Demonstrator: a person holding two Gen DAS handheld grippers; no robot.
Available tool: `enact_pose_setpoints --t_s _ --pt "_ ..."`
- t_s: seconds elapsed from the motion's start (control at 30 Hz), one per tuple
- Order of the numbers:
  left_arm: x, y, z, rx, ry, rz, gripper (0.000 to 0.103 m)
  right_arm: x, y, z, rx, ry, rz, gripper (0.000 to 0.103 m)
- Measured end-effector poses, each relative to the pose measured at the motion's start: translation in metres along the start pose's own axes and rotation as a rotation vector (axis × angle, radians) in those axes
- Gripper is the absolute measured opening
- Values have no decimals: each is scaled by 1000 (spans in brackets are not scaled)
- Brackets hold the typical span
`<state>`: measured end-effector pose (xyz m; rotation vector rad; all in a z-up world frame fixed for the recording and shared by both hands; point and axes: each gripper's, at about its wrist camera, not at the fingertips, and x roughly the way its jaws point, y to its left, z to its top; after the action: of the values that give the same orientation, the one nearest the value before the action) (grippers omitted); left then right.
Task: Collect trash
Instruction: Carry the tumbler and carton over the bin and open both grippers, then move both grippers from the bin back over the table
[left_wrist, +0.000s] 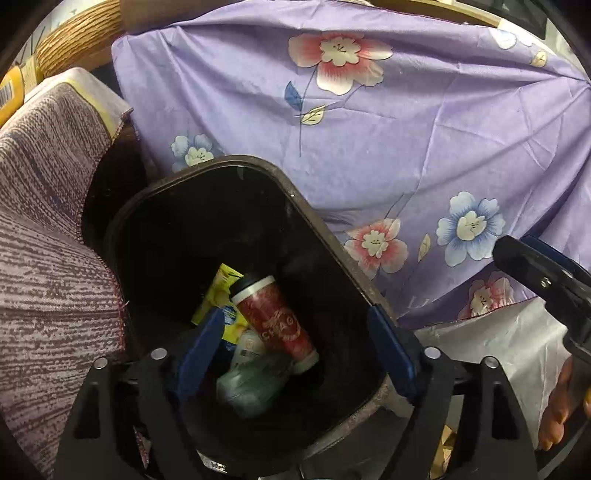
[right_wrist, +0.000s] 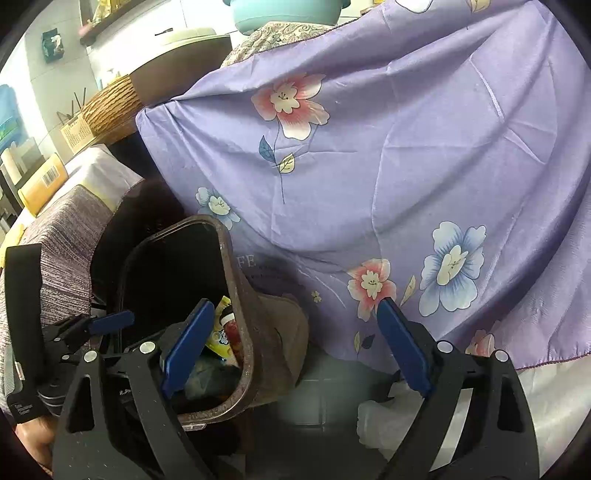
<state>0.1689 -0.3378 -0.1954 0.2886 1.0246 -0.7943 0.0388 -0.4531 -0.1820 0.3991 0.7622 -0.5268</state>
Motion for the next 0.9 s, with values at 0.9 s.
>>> enact_pose_setpoints --t_s 0.9 --pt "-228 80 -53 -114 -313 202 98 -37 151 26 -276 -68 277 89"
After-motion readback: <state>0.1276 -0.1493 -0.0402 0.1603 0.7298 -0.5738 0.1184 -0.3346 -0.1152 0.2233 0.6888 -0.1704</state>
